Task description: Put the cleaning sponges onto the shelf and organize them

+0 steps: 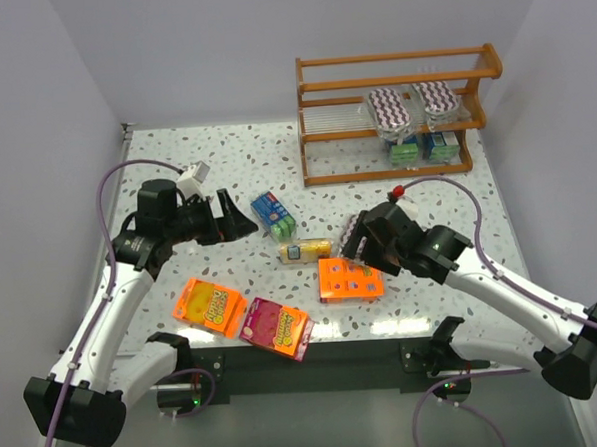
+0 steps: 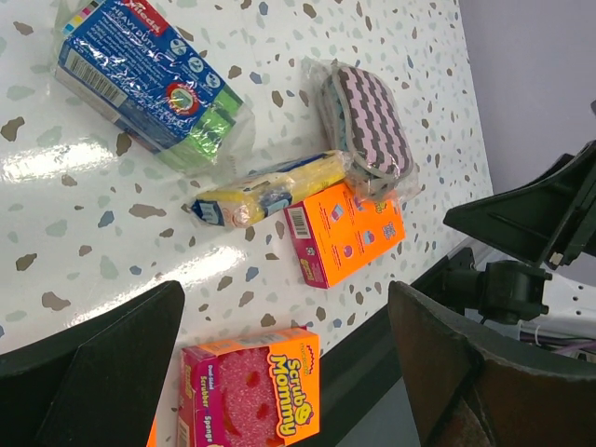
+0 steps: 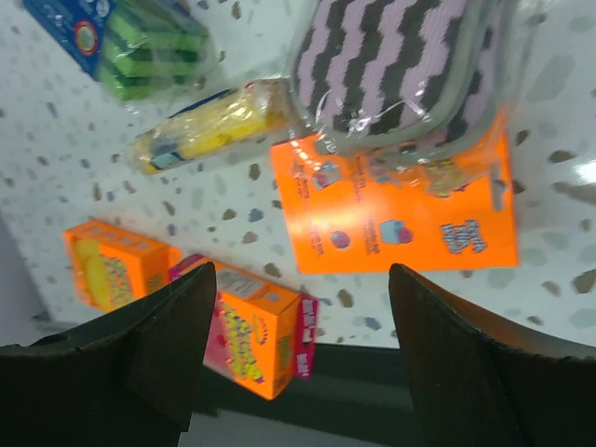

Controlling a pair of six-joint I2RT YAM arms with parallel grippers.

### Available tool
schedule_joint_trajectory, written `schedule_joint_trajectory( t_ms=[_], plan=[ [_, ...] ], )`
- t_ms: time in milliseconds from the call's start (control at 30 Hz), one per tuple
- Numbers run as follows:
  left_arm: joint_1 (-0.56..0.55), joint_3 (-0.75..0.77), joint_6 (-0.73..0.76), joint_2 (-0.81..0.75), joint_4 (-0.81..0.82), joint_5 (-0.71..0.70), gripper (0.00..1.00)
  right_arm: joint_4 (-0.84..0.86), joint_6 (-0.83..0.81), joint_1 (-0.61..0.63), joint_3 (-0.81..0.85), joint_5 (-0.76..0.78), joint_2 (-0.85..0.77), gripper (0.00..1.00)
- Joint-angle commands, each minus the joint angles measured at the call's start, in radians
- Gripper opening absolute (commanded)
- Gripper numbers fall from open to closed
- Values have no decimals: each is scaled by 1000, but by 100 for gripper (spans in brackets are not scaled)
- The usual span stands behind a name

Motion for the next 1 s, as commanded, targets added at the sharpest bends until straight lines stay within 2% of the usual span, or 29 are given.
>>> schedule_joint_trajectory(
  t_ms=[0, 200, 300, 433, 600, 733, 967],
  plan=[
    [-6, 15, -4, -5, 24, 16, 97, 197, 346, -9, -35, -141, -27, 78],
    [-4, 1, 4, -20, 12, 7, 97, 280, 617, -35, -141, -164, -75, 80],
    [-4, -4, 7, -22, 10, 7, 97, 294, 700, -49, -187, -170, -86, 80],
    [-4, -4, 13, -13, 12, 8, 97, 329, 733, -92, -233, -188, -53, 80],
    [-4, 7, 30, 3, 10, 11, 97, 316, 659, -185, -233, -176, -20, 79],
    [-4, 15, 44, 18, 3, 7, 97, 288, 572, -325, -224, -202, -1, 80],
    [-3, 12, 51, 27, 7, 4, 98, 228, 322, -541, -169, -230, 59, 81]
  ],
)
